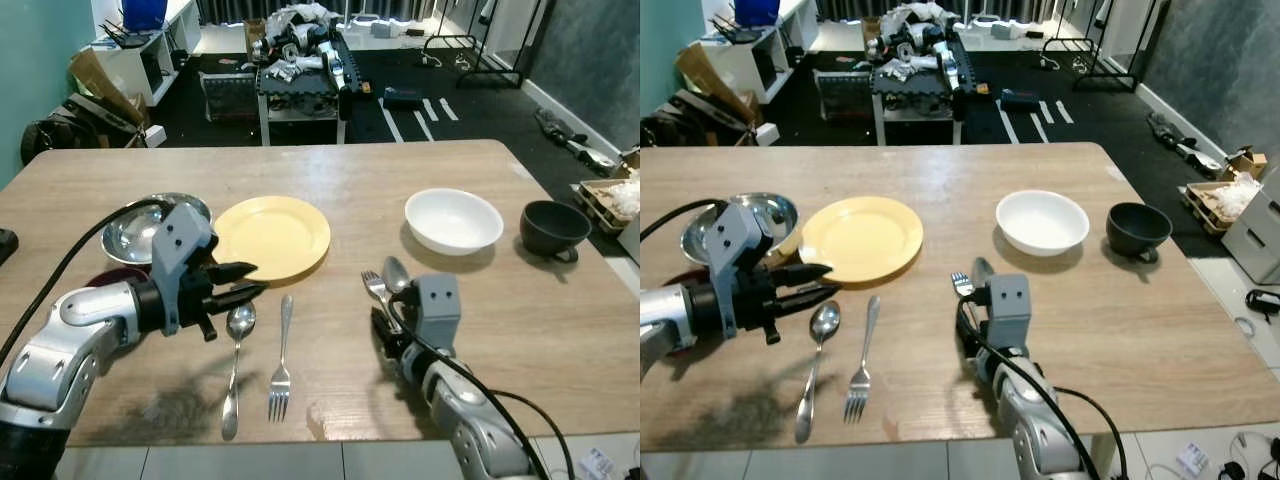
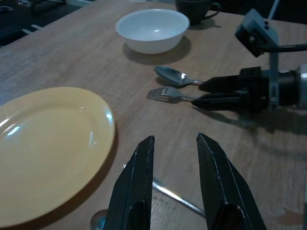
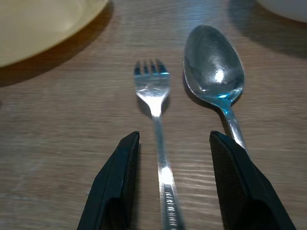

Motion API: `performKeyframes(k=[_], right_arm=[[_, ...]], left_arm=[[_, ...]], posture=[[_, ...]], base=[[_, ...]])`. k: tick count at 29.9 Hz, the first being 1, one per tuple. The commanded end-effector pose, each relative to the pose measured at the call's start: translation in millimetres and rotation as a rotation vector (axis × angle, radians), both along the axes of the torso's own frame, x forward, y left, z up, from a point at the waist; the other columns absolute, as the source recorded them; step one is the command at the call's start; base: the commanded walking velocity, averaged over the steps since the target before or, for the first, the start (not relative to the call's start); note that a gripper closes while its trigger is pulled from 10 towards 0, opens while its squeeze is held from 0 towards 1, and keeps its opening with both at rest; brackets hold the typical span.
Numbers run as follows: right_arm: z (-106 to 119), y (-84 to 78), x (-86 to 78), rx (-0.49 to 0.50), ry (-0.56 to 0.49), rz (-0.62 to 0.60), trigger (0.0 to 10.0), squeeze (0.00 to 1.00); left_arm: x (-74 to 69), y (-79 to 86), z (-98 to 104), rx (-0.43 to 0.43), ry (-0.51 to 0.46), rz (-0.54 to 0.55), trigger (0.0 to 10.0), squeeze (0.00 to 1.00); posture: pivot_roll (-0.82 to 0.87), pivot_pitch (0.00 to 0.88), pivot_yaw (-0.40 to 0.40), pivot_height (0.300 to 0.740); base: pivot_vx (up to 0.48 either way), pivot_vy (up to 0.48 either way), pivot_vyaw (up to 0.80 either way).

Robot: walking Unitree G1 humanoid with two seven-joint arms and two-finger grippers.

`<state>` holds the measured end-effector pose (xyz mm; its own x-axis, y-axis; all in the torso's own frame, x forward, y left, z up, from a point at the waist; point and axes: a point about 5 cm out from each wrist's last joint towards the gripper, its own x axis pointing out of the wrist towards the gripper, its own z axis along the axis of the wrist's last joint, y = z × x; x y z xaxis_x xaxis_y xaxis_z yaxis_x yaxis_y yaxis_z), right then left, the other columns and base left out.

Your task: Setting the table

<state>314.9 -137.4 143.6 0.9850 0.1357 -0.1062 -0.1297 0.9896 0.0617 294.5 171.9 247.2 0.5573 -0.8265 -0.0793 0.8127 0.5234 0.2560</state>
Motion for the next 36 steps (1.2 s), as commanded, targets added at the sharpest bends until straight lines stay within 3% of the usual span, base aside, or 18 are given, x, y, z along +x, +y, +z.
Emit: performKeyframes(k=[1, 4, 5, 6, 7, 8, 9, 22, 27, 30, 32, 33, 34, 35, 36], right_arm=[[-8.6, -4.1, -4.3, -0.005, 0.037, -0.016, 10.0, 0.00], [-12.0, -5.0, -7.0, -0.003, 0.047, -0.019, 10.0, 0.00], [-13.5, -4.7, -7.9, -0.002, 0.051, -0.017, 4.9, 0.00], [-13.5, -4.7, -7.9, -0.002, 0.051, -0.017, 4.9, 0.00], [-14.1, -3.6, -8.6, 0.002, 0.053, -0.012, 2.4, 0.00], [-14.1, -3.6, -8.6, 0.002, 0.053, -0.012, 2.4, 0.00], [-13.6, -2.4, -9.1, 0.011, 0.050, -0.004, 0.0, 0.00], [1.4, -0.3, -6.5, 0.062, -0.014, 0.004, 0.0, 0.00], [17.0, 0.0, -5.8, 0.106, -0.072, 0.007, 0.0, 0.00], [47.4, 0.0, -7.3, 0.203, -0.198, 0.032, 0.0, 0.00], [47.4, 0.0, -7.3, 0.203, -0.198, 0.032, 0.0, 0.00], [58.2, -0.2, -9.4, 0.236, -0.246, 0.049, 2.4, 0.00], [58.2, -0.2, -9.4, 0.236, -0.246, 0.049, 2.4, 0.00], [68.5, -1.8, -12.7, 0.255, -0.293, 0.064, 10.0, 0.00], [74.4, -3.5, -15.1, 0.260, -0.323, 0.068, 10.0, 0.00]], left_arm=[[-3.5, 1.3, -2.0, -0.005, 0.017, -0.009, 10.0, 0.00], [-5.2, -0.9, -3.3, -0.014, 0.019, -0.014, 10.0, 0.00], [-5.4, -2.2, -4.5, -0.018, 0.019, -0.010, 10.0, 0.00], [-5.4, -2.2, -4.5, -0.018, 0.019, -0.010, 10.0, 0.00], [-5.2, -3.4, -5.9, -0.024, 0.020, -0.004, 10.0, 0.00], [-5.2, -3.4, -5.9, -0.024, 0.020, -0.004, 10.0, 0.00], [-5.3, -4.6, -7.3, -0.027, 0.019, 0.001, 10.0, 0.00], [-4.7, -5.2, -13.1, -0.039, 0.030, 0.044, 10.0, 0.00], [-3.2, -6.2, -14.2, -0.041, 0.027, 0.055, 10.0, 0.00], [-0.8, -7.9, -14.9, -0.047, 0.021, 0.075, 10.0, 0.00], [-0.8, -7.9, -14.9, -0.047, 0.021, 0.075, 10.0, 0.00], [-0.3, -8.6, -14.8, -0.050, 0.019, 0.078, 10.0, 0.00], [-0.3, -8.6, -14.8, -0.050, 0.019, 0.078, 10.0, 0.00], [0.7, -9.5, -14.7, -0.052, 0.016, 0.084, 10.0, 0.00], [1.6, -10.3, -14.6, -0.054, 0.012, 0.091, 10.0, 0.00]], posture=[[0.11, 0.172, 0.105, 0.740], [0.11, 0.173, 0.104, 0.740], [0.11, 0.173, 0.104, 0.740], [0.11, 0.173, 0.104, 0.740], [0.11, 0.173, 0.104, 0.740], [0.11, 0.173, 0.104, 0.740], [0.11, 0.173, 0.104, 0.740], [0.10, 0.157, 0.100, 0.740], [0.10, 0.151, 0.102, 0.740], [0.10, 0.146, 0.105, 0.740], [0.10, 0.146, 0.105, 0.740], [0.10, 0.145, 0.105, 0.740], [0.10, 0.145, 0.105, 0.740], [0.09, 0.141, 0.107, 0.740], [0.09, 0.140, 0.107, 0.740]], base=[[0.000, 0.000, 0.00], [0.000, 0.000, 0.00], [0.000, 0.000, 0.00], [0.000, 0.000, 0.00], [0.000, 0.000, 0.00], [0.000, 0.000, 0.00], [0.000, 0.000, 0.00], [0.000, 0.000, 0.00], [0.000, 0.000, 0.00], [0.000, 0.000, 0.00], [0.000, 0.000, 0.00], [0.000, 0.000, 0.00], [0.000, 0.000, 0.00], [0.000, 0.000, 0.00], [0.000, 0.000, 0.00]])
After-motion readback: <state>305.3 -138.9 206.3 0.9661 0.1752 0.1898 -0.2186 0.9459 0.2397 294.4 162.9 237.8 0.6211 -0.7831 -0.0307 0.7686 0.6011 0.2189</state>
